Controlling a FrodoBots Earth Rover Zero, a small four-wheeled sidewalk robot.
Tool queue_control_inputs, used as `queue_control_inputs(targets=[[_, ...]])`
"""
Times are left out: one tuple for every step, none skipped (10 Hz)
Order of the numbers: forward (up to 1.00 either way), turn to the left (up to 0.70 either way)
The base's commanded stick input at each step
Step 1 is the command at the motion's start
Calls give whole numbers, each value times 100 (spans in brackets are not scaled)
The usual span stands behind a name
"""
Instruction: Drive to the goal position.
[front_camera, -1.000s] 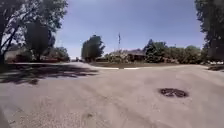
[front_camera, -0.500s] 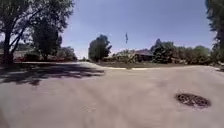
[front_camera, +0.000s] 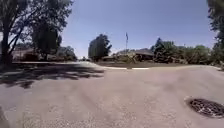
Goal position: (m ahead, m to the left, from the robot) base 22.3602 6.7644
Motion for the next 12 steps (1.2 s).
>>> queue_control_inputs(targets=[[70, 0], [70, 0], [70, 0], [70, 0], [70, 0], [70, 0], [70, 0], [70, 0], [70, 0], [70, 0], [70, 0], [70, 0]])
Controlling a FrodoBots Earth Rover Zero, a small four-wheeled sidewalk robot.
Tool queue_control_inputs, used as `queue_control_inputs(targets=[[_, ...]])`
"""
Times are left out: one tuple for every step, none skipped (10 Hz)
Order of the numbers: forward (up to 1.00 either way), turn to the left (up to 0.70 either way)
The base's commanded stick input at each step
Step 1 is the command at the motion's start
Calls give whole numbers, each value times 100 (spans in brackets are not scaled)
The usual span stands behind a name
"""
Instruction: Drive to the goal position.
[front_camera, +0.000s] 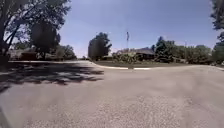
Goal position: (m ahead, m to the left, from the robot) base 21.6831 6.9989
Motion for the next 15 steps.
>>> queue_control_inputs(targets=[[70, 0], [70, 0], [70, 0], [70, 0], [70, 0], [70, 0], [70, 3], [70, 9], [70, 32], [70, 25], [70, 8], [70, 0], [70, 0], [70, 0], [70, 0]])
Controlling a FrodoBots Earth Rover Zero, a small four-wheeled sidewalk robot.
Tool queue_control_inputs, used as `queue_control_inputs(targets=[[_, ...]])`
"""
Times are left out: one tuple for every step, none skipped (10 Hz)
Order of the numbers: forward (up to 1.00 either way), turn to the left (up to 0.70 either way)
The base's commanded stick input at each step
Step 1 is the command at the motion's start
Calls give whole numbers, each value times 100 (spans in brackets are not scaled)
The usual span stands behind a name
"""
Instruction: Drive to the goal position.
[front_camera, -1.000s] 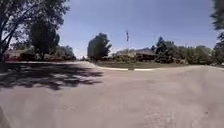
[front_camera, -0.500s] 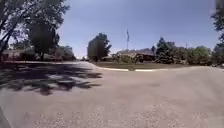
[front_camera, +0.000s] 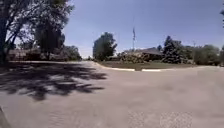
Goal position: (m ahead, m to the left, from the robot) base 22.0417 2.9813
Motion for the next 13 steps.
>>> queue_control_inputs(targets=[[70, 0], [70, 0], [70, 0], [70, 0], [70, 0], [70, 0], [70, 0], [70, 0], [70, 0], [70, 0], [70, 0], [70, 0], [70, 0]])
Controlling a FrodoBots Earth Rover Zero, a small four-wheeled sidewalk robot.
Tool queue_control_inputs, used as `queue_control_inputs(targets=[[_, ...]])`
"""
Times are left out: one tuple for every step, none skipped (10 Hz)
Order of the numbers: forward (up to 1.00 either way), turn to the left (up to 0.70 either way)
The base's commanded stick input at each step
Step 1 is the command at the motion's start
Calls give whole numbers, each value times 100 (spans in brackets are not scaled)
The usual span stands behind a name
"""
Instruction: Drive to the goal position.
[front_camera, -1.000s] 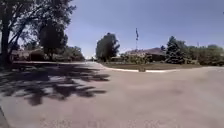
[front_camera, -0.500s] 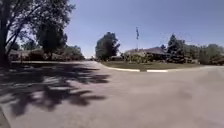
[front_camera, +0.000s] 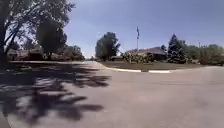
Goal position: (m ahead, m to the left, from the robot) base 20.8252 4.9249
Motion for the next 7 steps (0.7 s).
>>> queue_control_inputs(targets=[[70, 0], [70, 0], [70, 0], [70, 0], [70, 0], [70, 0], [70, 0]])
